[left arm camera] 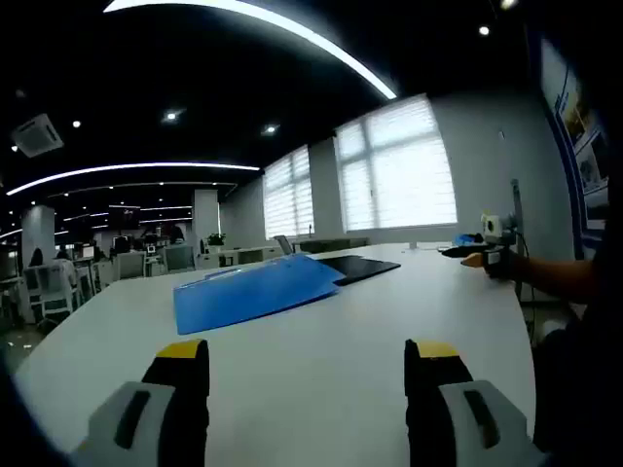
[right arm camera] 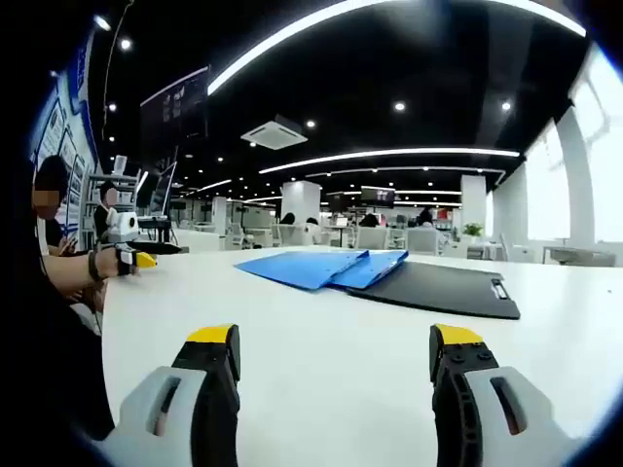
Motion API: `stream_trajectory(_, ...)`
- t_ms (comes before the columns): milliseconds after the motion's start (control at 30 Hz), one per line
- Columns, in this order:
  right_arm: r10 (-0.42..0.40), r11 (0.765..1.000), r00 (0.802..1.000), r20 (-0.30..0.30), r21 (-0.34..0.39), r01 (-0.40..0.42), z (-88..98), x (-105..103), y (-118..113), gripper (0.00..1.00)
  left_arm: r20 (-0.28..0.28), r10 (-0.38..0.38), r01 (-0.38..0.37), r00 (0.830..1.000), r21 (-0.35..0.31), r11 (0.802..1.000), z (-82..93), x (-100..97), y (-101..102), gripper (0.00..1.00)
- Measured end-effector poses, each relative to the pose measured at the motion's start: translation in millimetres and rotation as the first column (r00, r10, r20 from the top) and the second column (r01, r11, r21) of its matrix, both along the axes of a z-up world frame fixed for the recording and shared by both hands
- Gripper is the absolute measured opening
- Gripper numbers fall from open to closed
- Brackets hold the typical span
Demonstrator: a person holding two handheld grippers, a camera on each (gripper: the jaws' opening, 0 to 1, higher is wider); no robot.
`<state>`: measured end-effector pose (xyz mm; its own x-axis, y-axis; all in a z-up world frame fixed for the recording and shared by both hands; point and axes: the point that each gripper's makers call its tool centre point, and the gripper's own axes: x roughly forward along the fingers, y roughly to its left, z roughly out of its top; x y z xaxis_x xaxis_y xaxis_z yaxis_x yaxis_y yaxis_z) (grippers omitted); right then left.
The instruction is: Organize the scattered folders on the table and sort them into different groups
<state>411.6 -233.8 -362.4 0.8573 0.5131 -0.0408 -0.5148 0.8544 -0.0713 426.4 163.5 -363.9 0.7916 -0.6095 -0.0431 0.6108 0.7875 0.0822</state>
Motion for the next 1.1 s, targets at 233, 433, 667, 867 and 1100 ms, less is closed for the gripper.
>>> stream_trajectory(233,0.000,1.000,1.000,-0.003,-0.001,0.000,-0.4,-0.4,0.7,0.78,-0.001,0.000,0.000,1.000,0.001,1.000,-0.3,0.1,0.0,0.83)
stream_trajectory(433,0.000,1.000,1.000,-0.004,-0.002,0.000,-0.7,-0.5,1.2,0.78,-0.002,0.000,0.000,1.000,0.002,1.000,-0.6,0.6,0.3,0.83)
stream_trajectory(667,0.002,1.000,1.000,-0.003,-0.002,-0.002,-0.5,-0.8,1.9,0.78,-0.001,0.000,0.000,1.000,0.002,1.000,-0.5,0.7,0.1,0.83)
stream_trajectory(867,0.002,1.000,1.000,-0.003,-0.004,-0.002,-0.6,-1.0,2.1,0.78,-0.002,0.001,-0.001,1.000,0.004,1.000,-0.9,0.9,0.1,0.83)
stream_trajectory(1100,0.003,1.000,1.000,-0.005,-0.010,-0.003,-1.2,-1.3,2.8,0.78,-0.001,0.003,-0.003,1.000,0.006,1.000,-1.0,1.5,1.1,0.83)
